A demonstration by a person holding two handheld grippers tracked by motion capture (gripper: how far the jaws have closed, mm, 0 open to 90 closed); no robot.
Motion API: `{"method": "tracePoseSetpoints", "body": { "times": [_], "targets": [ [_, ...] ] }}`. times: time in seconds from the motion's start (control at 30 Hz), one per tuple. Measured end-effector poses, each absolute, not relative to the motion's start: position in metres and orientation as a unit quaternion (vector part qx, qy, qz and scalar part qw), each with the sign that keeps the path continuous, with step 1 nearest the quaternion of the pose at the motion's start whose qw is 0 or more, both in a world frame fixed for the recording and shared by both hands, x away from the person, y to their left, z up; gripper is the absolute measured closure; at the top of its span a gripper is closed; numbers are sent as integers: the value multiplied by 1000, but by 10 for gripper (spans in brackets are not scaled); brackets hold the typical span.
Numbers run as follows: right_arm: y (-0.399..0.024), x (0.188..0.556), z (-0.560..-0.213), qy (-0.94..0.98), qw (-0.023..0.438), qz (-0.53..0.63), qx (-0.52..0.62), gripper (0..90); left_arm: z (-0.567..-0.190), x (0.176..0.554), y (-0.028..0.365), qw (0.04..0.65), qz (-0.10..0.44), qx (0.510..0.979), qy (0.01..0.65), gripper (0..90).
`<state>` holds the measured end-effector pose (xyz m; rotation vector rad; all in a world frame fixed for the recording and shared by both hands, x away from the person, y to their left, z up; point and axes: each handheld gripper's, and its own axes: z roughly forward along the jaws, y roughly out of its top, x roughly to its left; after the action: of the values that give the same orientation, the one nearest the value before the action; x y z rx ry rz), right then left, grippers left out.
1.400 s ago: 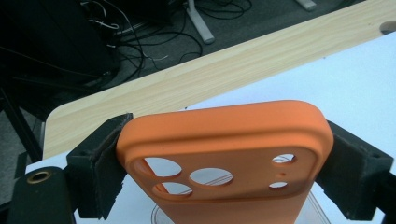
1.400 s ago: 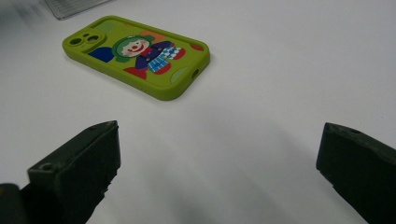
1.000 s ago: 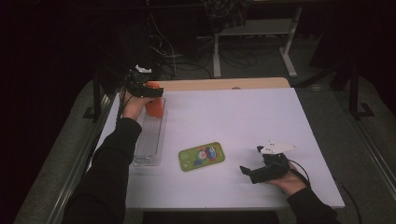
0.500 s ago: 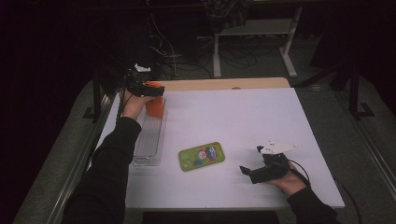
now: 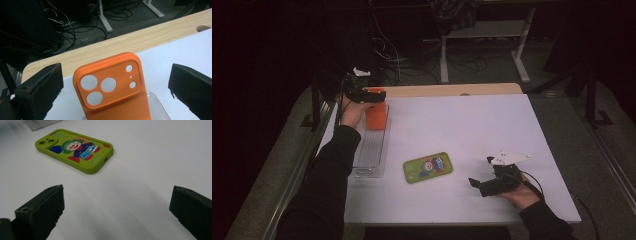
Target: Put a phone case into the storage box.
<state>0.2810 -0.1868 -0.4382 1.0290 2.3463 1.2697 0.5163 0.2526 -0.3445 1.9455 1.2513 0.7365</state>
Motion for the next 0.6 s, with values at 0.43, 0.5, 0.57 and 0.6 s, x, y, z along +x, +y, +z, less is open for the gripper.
{"method": "tracePoseSetpoints", "body": {
  "times": [0.43, 0.5, 0.57, 0.6],
  "targets": [
    [-186, 281, -437, 813, 142, 440, 355, 0, -320, 479, 243, 390, 211, 793, 418, 0],
    [-186, 281, -437, 812, 142, 439, 357, 0, -318, 471, 239, 396, 202, 798, 407, 0],
    [-186, 281, -437, 812, 145, 440, 354, 0, -317, 464, 235, 405, 192, 800, 399, 0],
    [-185, 281, -437, 812, 144, 440, 356, 0, -316, 460, 233, 409, 192, 800, 394, 0]
  ]
}}
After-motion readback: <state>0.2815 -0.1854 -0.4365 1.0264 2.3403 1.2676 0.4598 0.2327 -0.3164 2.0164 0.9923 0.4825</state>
